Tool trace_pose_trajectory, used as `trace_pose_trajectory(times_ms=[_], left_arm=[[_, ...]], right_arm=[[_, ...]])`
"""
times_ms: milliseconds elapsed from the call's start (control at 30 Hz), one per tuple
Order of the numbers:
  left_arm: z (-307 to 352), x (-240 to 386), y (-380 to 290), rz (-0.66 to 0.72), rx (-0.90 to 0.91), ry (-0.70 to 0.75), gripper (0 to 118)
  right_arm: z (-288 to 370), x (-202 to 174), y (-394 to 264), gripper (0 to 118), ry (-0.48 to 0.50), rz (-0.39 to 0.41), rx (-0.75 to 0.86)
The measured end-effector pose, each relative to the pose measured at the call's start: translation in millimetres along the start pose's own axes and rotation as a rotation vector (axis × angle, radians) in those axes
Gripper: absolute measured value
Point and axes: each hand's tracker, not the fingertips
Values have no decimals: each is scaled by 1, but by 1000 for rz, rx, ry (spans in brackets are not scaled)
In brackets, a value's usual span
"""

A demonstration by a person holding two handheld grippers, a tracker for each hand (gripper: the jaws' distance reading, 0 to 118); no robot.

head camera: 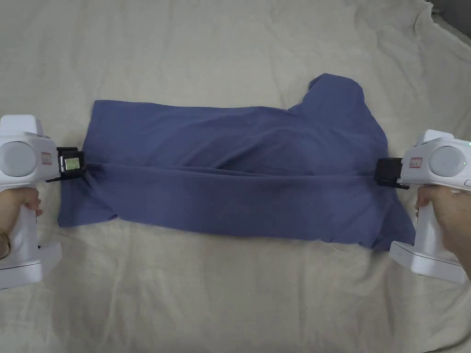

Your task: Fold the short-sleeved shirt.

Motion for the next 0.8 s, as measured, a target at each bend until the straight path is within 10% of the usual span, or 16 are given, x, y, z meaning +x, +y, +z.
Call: trace_pose_trajectory(times_ms=[67, 800], left_arm=[[13, -6, 2, 30, 18, -45, 112], [205, 11, -102, -39, 570, -124, 104]], right_arm=[[15, 3, 3, 109, 10, -6, 69], [229, 2, -132, 109, 201, 28, 622]])
